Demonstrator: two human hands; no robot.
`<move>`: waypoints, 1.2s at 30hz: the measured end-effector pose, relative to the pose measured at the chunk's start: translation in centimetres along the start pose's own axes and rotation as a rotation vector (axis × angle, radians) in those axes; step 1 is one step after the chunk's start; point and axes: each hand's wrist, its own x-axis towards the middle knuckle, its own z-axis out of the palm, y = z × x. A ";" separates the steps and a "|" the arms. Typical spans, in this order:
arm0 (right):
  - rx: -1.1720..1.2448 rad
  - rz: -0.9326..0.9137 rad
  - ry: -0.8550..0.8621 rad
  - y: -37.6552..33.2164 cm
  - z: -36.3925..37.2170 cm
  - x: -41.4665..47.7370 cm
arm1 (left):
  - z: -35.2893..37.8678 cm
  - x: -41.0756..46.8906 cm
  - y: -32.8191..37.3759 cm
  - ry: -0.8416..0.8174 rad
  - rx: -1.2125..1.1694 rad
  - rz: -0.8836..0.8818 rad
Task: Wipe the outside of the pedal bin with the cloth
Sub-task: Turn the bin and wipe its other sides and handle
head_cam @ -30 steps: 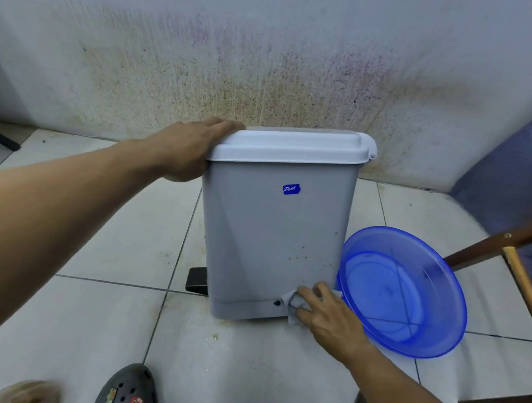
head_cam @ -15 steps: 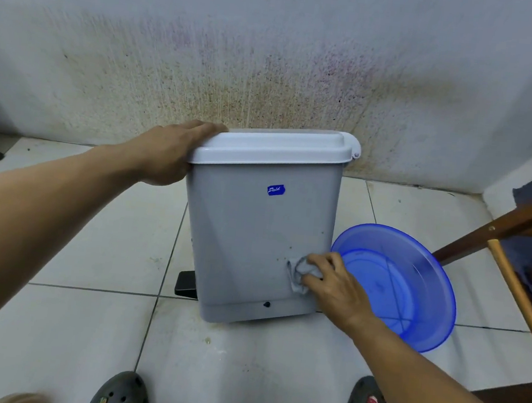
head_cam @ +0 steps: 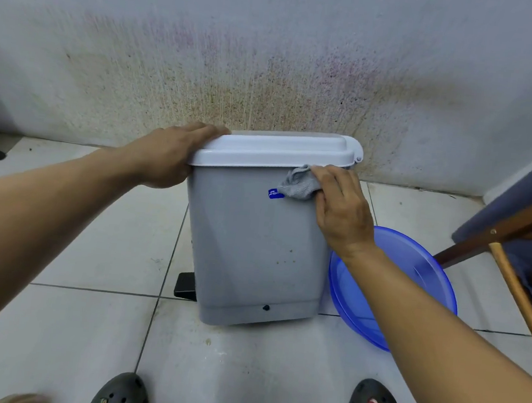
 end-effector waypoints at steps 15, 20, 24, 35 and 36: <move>-0.104 0.010 -0.272 -3.7 2.4 -8.6 | 0.1 0.4 -0.2 0.002 -0.008 -0.003; -0.054 -0.083 -0.489 -3.9 2.5 -14.9 | 0.3 0.4 -0.3 0.001 -0.001 -0.012; -0.018 -0.166 -0.560 -3.3 2.5 -16.7 | 0.2 0.2 -0.4 -0.004 -0.007 -0.018; 0.052 0.079 -0.093 -3.6 1.9 -1.6 | 0.0 0.0 -0.1 0.004 -0.014 -0.012; 0.038 0.067 -0.096 -4.3 2.2 -1.3 | 0.0 0.0 -0.2 0.000 -0.015 -0.013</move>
